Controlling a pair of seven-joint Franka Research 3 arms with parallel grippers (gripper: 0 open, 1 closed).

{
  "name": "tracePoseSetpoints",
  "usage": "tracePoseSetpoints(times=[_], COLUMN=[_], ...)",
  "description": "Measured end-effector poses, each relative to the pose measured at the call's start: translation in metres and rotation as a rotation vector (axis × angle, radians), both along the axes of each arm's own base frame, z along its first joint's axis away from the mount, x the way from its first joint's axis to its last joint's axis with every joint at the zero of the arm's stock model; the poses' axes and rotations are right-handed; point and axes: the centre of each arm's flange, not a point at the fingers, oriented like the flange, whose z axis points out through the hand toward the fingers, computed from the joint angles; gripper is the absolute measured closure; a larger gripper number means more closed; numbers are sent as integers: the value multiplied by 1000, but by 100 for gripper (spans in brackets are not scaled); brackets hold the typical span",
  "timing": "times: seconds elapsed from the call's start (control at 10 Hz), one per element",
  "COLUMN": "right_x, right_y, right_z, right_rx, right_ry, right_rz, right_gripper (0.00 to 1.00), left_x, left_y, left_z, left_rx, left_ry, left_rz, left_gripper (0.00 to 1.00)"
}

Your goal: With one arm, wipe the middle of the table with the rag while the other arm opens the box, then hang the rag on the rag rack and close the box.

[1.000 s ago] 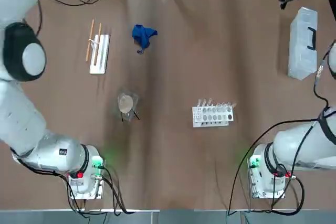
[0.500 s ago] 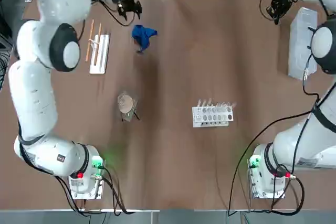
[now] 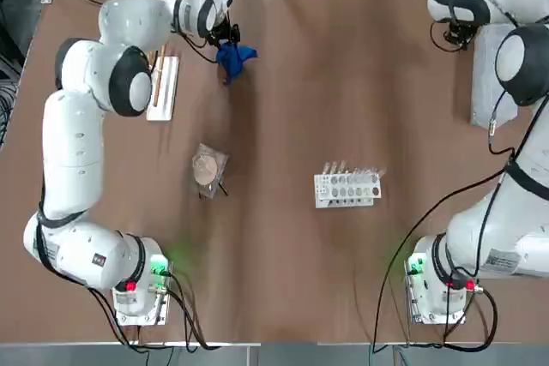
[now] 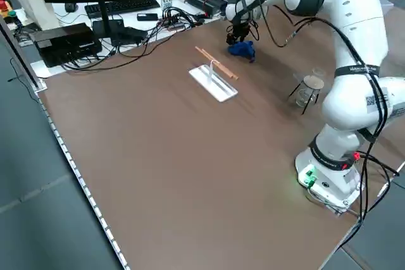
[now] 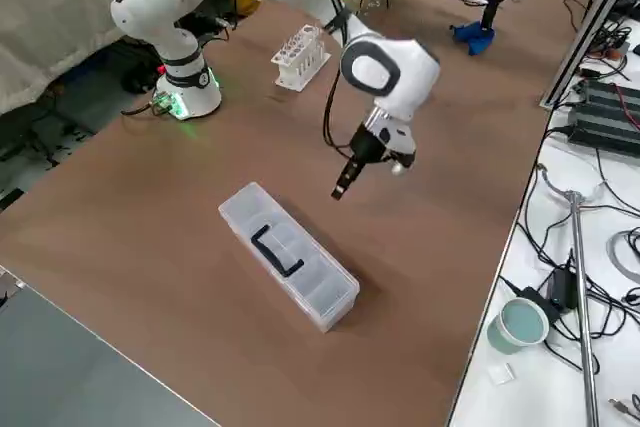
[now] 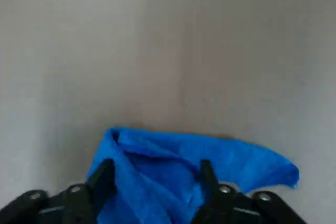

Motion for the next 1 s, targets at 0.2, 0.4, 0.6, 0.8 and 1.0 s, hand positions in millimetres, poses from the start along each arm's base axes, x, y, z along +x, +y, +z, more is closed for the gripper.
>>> tracePoseSetpoints(times=[0.2, 0.4, 0.6, 0.8, 1.0], right_x=[-7, -11, -12, -15, -19], right_y=[-48, -53, -49, -49, -55], right_z=[-17, -26, -29, -31, -35], right_rx=[13, 19, 22, 22, 22], right_ry=[-13, 0, 8, 18, 29], right_rz=[-42, -50, -45, -49, -60], right_gripper=[99, 99, 99, 99, 99], left_x=[-1, -10, -27, -44, -69], left_y=[-9, -34, -83, -137, -179], left_z=[2, 4, 3, -1, 0], left_rx=[-1, -6, -26, 35, 117], left_ry=[-9, -11, -8, -66, -133], left_rz=[-13, -34, 9, -4, -12], left_gripper=[66, 92, 93, 93, 93])
